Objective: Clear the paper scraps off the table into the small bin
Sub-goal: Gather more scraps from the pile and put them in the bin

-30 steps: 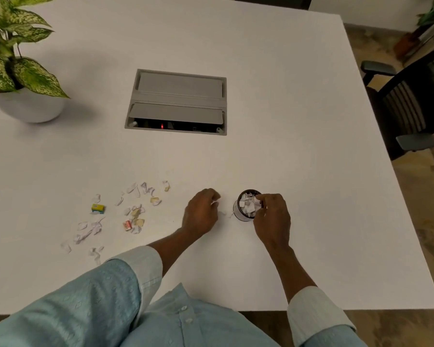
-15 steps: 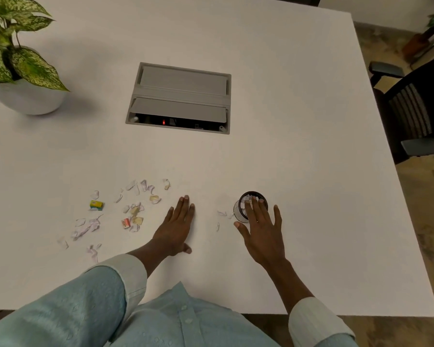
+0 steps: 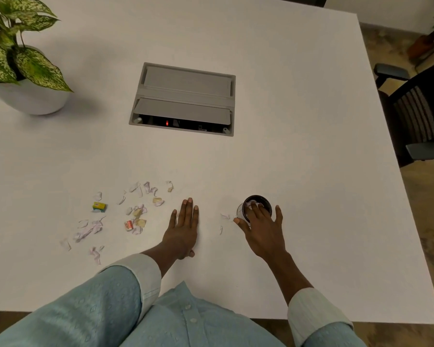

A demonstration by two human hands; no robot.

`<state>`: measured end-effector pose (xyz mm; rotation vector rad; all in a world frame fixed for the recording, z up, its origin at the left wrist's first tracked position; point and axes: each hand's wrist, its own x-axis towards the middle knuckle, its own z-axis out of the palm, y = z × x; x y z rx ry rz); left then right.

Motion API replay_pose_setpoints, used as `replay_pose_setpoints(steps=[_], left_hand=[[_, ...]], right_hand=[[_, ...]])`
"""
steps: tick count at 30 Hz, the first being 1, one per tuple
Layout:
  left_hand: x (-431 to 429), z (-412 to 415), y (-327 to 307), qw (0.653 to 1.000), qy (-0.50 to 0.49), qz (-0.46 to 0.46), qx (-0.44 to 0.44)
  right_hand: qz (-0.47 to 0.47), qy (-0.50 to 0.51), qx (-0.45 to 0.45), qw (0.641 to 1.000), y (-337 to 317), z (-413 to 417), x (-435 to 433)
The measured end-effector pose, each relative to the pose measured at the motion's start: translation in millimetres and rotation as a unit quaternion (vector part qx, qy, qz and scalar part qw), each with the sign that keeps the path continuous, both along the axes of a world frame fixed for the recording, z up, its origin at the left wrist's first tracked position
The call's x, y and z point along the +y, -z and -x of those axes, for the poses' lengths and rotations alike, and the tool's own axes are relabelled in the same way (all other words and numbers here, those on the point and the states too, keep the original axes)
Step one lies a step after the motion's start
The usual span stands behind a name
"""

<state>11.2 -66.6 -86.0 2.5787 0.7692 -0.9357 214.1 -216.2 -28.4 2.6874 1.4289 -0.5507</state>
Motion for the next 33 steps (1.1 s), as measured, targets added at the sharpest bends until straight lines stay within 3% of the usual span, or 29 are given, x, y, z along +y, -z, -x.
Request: replay_pose_setpoints(steps=[6, 10, 13, 19, 33], left_hand=[[2, 0, 1, 1.000, 0.007, -0.004, 0.000], [1, 1, 1, 1.000, 0.002, -0.002, -0.006], [0, 1, 1, 1.000, 0.001, 0.002, -0.006], [1, -1, 2, 1.000, -0.014, 0.021, -0.011], [0, 1, 7, 1.000, -0.016, 0.014, -0.015]], right_hand=[[-0.223, 0.040, -0.076, 0.971, -14, 16, -6], [-0.306, -0.031, -0.054, 0.950, -9, 46, -7], [-0.226, -0.068, -0.016, 0.972, 3, 70, -1], [-0.009, -0.039, 0.049, 0.998, 32, 84, 16], [0.042, -0.034, -0.001, 0.999, 39, 80, 41]])
